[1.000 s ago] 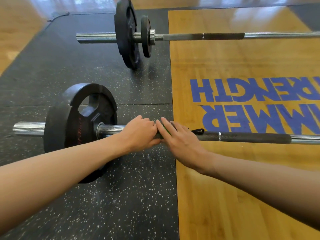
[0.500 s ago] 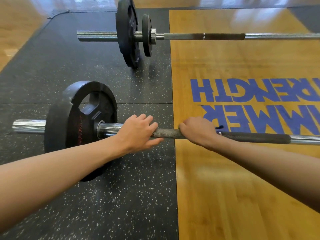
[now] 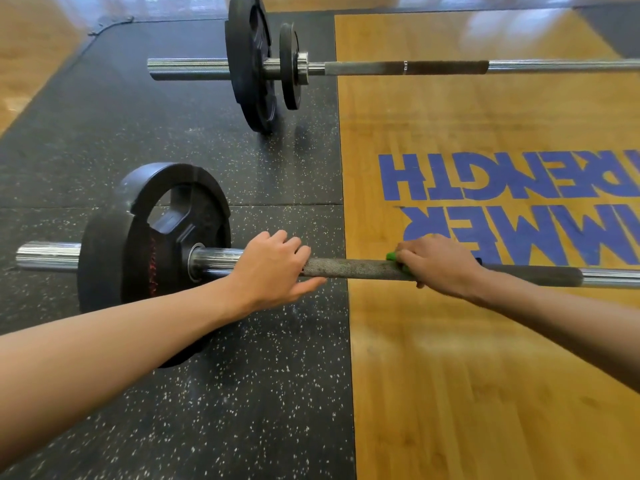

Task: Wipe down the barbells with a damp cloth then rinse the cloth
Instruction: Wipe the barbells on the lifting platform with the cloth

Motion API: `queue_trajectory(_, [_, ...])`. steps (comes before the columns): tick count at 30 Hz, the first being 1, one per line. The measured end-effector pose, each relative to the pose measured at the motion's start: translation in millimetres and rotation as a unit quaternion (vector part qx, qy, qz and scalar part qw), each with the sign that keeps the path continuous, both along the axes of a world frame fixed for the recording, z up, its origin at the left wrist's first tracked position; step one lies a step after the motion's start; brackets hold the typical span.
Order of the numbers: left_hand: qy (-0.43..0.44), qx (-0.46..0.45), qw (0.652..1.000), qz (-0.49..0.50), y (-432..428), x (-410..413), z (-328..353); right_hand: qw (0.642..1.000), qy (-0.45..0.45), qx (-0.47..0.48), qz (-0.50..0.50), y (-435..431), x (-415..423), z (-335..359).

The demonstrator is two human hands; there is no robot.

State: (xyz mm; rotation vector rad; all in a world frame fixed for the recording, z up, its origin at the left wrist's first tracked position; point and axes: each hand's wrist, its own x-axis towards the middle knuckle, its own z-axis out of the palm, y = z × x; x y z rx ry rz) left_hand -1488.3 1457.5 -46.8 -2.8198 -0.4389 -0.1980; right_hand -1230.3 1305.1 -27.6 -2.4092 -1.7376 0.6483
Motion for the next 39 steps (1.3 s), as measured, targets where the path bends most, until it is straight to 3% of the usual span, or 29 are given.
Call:
queue_trajectory(3, [-0.001, 0.004, 1.000, -0.005, 0.3, 0.3, 0.9, 0.974, 0.146, -0.164, -0.058, 36.1, -15.7, 12.2])
queue_trajectory(5, [-0.001, 0.004, 1.000, -0.005, 0.2, 1.1, 0.7, 0.959, 0.212, -0.179, -0.064, 57.9, -40.6, 17.9])
queue_trajectory(7, [0.000, 0.007, 1.000, -0.003, 1.1, 1.8, -0.5, 0.980, 0.151, -0.129, -0.024, 71.3, -72.7, 17.0])
queue_trajectory(10, [-0.001, 0.015, 1.000, -0.007, 2.0, 1.9, -1.6, 0.996, -0.050, 0.057, 0.049, 59.9, -108.1, -3.3])
queue_trajectory(14, [-0.009, 0.015, 1.000, -0.009, 0.9, 1.6, -1.4, 0.921, -0.197, 0.258, 0.214, 10.1, -79.8, -39.1])
queue_trajectory(17, [-0.009, 0.008, 1.000, -0.009, 0.0, 1.1, 0.1, 0.890, -0.250, 0.264, 0.276, -23.2, -31.7, -49.2])
queue_trajectory(23, [-0.008, 0.003, 1.000, -0.005, 3.7, 2.0, -0.8, 0.899, -0.278, 0.254, 0.226, -58.2, 12.6, -49.1])
queue_trajectory(28, [-0.006, 0.002, 1.000, -0.007, 7.2, 4.2, -1.1, 0.901, -0.241, 0.308, 0.190, -6.8, -44.9, -50.7])
queue_trajectory(32, [-0.014, -0.005, 1.000, -0.011, 8.1, 5.8, -0.4, 0.931, -0.198, 0.277, 0.132, 27.8, -89.1, -43.1])
queue_trajectory(34, [-0.027, -0.021, 0.999, -0.017, 9.1, 3.8, 1.3, 0.928, -0.196, 0.268, 0.170, 26.8, -87.1, -41.2])
queue_trajectory(37, [-0.042, -0.050, 0.997, -0.030, 10.8, -1.5, 3.6, 0.893, -0.231, 0.277, 0.268, 9.7, -53.9, -41.2])
queue_trajectory(39, [-0.042, -0.058, 0.997, -0.026, 11.0, -5.4, 4.6, 0.895, -0.230, 0.281, 0.260, -6.1, -34.0, -40.7])
